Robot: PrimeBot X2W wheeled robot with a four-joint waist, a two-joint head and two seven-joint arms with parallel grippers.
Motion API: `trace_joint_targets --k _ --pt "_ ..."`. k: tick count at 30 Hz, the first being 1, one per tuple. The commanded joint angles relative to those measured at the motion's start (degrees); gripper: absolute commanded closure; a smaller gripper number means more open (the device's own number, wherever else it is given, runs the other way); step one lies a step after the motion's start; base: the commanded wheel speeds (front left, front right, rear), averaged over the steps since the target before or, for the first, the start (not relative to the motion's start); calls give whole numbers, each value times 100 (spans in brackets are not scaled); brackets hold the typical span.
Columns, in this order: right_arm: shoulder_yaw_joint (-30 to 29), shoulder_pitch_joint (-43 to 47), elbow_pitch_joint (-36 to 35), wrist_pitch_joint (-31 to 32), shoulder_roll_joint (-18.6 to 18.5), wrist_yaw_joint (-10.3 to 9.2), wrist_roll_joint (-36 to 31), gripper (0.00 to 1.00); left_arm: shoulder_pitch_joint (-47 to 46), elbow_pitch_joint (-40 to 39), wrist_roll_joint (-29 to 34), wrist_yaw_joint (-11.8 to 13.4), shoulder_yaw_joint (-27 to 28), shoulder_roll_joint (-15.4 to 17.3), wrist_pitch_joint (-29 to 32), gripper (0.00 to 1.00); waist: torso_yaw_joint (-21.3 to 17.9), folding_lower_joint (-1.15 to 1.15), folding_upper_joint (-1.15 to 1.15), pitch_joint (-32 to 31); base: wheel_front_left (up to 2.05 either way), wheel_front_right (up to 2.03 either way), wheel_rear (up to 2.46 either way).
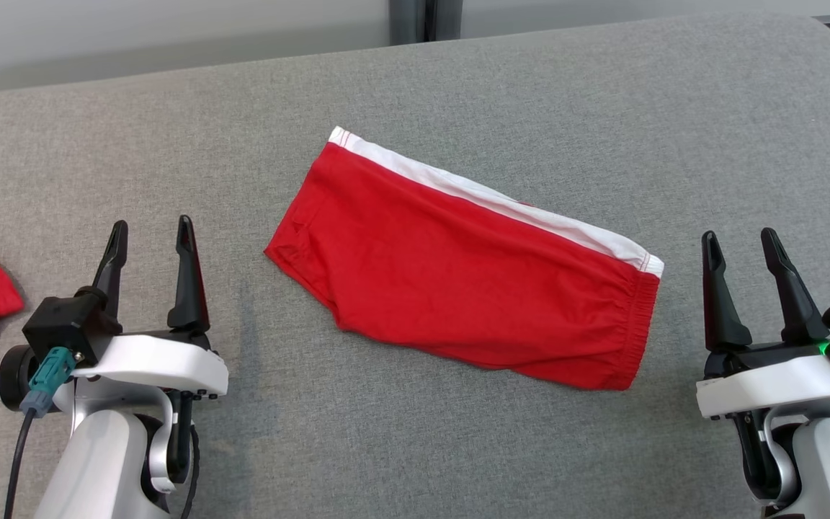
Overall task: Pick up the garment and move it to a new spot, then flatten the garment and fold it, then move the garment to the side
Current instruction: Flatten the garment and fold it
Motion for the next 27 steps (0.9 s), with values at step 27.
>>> trace_joint_targets --k 27 --pt "137 -328 97 -6 127 2 212 0 -1891 2276 -278 -1036 -947 6 1956 0 -286 0 0 532 0 0 0"
